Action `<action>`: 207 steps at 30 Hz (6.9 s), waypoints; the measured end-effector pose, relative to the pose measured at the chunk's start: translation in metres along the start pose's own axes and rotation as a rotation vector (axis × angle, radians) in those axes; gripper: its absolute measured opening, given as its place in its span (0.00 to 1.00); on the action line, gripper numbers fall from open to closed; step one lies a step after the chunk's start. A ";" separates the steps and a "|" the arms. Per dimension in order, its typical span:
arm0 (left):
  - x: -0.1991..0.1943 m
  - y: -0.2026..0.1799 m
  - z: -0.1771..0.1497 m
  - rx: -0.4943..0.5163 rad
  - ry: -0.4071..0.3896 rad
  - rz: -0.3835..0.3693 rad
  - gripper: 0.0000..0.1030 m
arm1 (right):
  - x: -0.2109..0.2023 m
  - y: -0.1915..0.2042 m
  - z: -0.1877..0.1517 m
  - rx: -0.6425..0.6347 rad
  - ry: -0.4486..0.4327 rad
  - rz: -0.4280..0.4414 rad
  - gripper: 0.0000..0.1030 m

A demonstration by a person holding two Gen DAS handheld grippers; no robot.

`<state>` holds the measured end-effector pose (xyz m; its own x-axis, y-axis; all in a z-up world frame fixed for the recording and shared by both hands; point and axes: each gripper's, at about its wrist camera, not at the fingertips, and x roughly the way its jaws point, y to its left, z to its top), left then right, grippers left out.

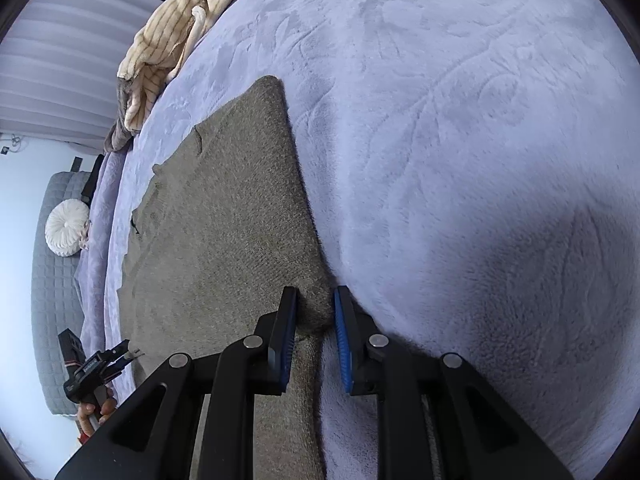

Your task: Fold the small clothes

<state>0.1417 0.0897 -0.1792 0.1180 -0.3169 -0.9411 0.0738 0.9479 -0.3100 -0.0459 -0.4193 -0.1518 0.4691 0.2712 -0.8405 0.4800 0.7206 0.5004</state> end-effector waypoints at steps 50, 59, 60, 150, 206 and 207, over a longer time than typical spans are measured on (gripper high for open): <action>-0.062 0.072 -0.106 -0.076 -0.088 0.064 0.97 | 0.221 0.331 -0.135 -0.196 0.514 0.400 0.39; -0.061 0.073 -0.108 -0.099 -0.068 0.089 0.97 | 0.195 0.328 -0.146 -0.357 0.459 0.247 0.37; -0.061 0.073 -0.110 -0.101 -0.067 0.091 0.97 | 0.198 0.330 -0.145 -0.361 0.461 0.247 0.37; -0.040 -0.009 -0.305 0.044 0.234 -0.072 0.85 | -0.031 -0.013 -0.291 -0.097 0.370 -0.129 0.44; -0.022 -0.077 0.072 0.011 -0.038 -0.161 0.10 | 0.032 0.086 0.084 0.324 0.061 0.355 0.07; -0.018 -0.076 0.073 0.004 -0.031 -0.153 0.10 | 0.037 0.083 0.086 0.335 0.062 0.354 0.07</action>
<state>0.2068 0.0209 -0.1290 0.1353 -0.4585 -0.8784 0.0974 0.8884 -0.4487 0.0752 -0.4041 -0.1231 0.6066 0.5070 -0.6123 0.5157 0.3352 0.7885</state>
